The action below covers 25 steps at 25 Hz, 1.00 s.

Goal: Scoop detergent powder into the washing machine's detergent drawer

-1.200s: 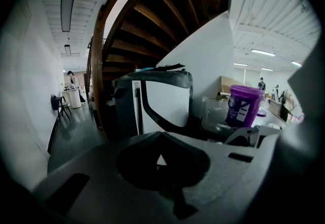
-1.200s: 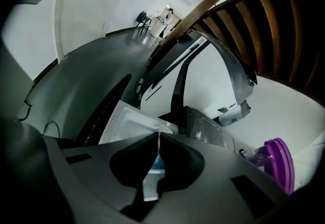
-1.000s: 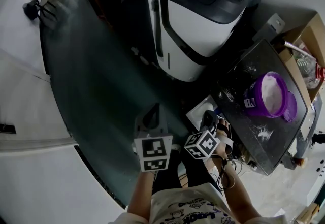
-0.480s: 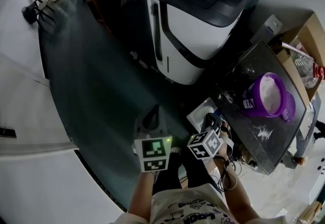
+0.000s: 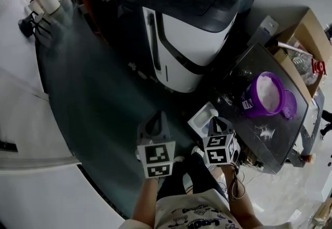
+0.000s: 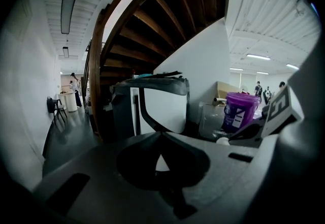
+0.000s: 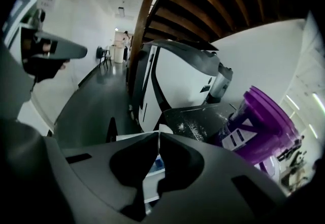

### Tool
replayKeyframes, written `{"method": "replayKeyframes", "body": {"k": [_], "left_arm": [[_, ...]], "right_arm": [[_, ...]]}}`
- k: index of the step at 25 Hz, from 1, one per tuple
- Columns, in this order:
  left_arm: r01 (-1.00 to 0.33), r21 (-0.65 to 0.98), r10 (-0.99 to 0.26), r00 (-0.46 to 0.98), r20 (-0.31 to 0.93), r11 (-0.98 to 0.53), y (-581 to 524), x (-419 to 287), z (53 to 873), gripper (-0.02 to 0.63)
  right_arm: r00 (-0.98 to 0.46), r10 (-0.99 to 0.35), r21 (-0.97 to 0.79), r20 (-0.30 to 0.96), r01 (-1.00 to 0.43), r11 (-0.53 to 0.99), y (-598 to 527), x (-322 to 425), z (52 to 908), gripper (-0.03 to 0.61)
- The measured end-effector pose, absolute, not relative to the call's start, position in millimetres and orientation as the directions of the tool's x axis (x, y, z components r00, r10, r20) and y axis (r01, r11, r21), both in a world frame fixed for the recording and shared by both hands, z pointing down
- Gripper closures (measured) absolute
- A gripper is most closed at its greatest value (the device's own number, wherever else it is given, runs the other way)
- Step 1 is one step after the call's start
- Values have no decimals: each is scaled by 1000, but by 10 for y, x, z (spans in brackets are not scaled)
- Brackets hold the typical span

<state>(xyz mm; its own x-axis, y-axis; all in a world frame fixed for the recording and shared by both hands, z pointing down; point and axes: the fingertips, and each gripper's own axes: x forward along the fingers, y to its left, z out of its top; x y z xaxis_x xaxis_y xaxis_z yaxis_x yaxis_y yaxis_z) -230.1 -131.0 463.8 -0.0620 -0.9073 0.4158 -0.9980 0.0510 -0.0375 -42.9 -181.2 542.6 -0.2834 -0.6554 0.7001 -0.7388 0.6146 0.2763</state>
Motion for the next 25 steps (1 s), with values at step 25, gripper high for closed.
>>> {"method": "replayKeyframes", "body": {"k": [25], "left_arm": [[-989, -102, -975, -122, 185, 104, -1413, -1912, 3419, 612]], "right_arm": [[-480, -852, 28, 209, -868, 496, -2046, -72, 3301, 557]]}}
